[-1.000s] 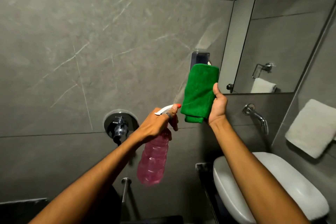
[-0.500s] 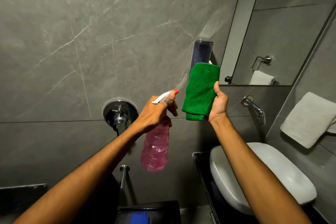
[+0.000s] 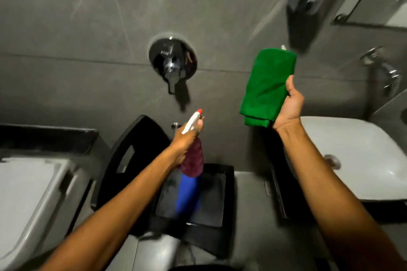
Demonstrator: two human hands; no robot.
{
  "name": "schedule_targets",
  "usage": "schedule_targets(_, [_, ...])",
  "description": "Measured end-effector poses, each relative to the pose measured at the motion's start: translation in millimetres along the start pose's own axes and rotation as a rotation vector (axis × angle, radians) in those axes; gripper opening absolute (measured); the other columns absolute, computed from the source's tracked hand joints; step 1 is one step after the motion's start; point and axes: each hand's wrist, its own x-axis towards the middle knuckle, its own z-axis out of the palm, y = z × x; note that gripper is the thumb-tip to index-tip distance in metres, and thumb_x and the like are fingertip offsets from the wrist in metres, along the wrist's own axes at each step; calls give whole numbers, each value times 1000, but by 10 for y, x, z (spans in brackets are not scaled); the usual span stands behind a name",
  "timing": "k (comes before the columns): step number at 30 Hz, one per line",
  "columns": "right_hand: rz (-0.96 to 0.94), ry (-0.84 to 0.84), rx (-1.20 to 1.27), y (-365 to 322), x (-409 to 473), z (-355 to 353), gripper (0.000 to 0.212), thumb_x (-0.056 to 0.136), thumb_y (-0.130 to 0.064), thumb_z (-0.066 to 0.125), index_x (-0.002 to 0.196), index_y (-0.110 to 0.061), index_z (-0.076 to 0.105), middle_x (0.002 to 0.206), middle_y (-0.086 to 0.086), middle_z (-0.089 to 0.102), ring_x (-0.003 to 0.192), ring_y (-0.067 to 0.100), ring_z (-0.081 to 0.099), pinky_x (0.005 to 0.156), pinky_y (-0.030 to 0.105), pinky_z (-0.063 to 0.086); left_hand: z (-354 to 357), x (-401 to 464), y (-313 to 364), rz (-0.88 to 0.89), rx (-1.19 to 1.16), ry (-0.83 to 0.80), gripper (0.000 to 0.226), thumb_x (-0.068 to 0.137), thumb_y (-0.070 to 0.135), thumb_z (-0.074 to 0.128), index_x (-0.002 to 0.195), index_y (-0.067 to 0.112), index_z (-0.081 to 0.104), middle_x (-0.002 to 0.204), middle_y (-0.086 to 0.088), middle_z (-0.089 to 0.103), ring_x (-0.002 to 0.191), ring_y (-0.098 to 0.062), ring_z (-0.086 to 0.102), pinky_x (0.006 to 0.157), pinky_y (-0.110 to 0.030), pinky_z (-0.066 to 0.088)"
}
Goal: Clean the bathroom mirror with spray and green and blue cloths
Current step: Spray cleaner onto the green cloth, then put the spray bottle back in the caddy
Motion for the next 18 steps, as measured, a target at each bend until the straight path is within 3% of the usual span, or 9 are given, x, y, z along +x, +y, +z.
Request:
schedule_targets(2, [97, 26, 16, 390, -144, -232, 50, 96, -50, 44, 118, -14, 70, 116, 10, 74, 104, 30, 71, 102, 51, 48, -224, -142, -547, -111, -64, 197, 46, 102, 9, 59, 148, 4, 54, 134, -9, 64, 120, -16, 57, 107, -22, 48])
schedule_targets(4, [220, 81, 8, 852, -313, -420, 52, 97, -52, 41, 116, -15, 72, 118, 10, 74, 106, 31, 70, 101, 52, 49, -563, -288, -1073, -215, 14, 363, 43, 101, 15, 61, 143, 3, 58, 126, -15, 65, 117, -26, 58, 104, -35, 48])
schedule_targets(6, [322, 147, -3, 1228, -448, -583, 52, 96, -53, 41, 119, -15, 70, 118, 10, 74, 105, 31, 71, 98, 52, 51, -849, -394, -1514, -316, 144, 348, 52, 103, 31, 59, 150, 11, 51, 149, -19, 55, 143, -34, 47, 121, -46, 36])
schedule_targets(8, [383, 196, -13, 1497, -532, -741, 53, 97, -52, 39, 118, -14, 70, 113, 11, 75, 99, 31, 73, 89, 52, 58, -1038, -419, -1875, -336, 312, 319, 60, 104, 38, 54, 158, 16, 41, 169, -8, 32, 160, -27, 23, 132, -47, 16])
schedule_targets(9, [396, 219, -17, 1599, -566, -820, 53, 97, -51, 40, 114, -14, 73, 110, 12, 76, 96, 31, 74, 84, 52, 60, -1096, -402, -2018, -310, 364, 364, 57, 104, 31, 56, 157, 14, 42, 171, -10, 27, 161, -29, 21, 133, -46, 14])
schedule_targets(11, [411, 251, -21, 1809, -587, -958, 50, 93, -50, 45, 109, -14, 77, 107, 12, 77, 94, 31, 75, 83, 53, 60, -1188, -283, -2274, -304, 382, 439, 54, 103, 18, 58, 155, 9, 44, 171, -15, 25, 161, -35, 20, 132, -48, 15])
schedule_targets(14, [440, 284, -32, 2080, -588, -1160, 52, 84, -51, 53, 114, -15, 74, 111, 11, 76, 98, 32, 74, 87, 55, 58, -1307, -178, -2637, -329, 414, 439, 54, 102, 15, 60, 154, 7, 46, 172, -15, 25, 162, -35, 17, 132, -49, 15])
schedule_targets(18, [485, 310, -37, 2310, -599, -1379, 47, 92, -52, 49, 102, -18, 80, 111, 11, 77, 97, 32, 75, 79, 52, 61, -1386, -247, -3060, -370, 353, 462, 62, 100, 14, 63, 156, 4, 39, 172, -14, 26, 160, -34, 22, 131, -51, 22])
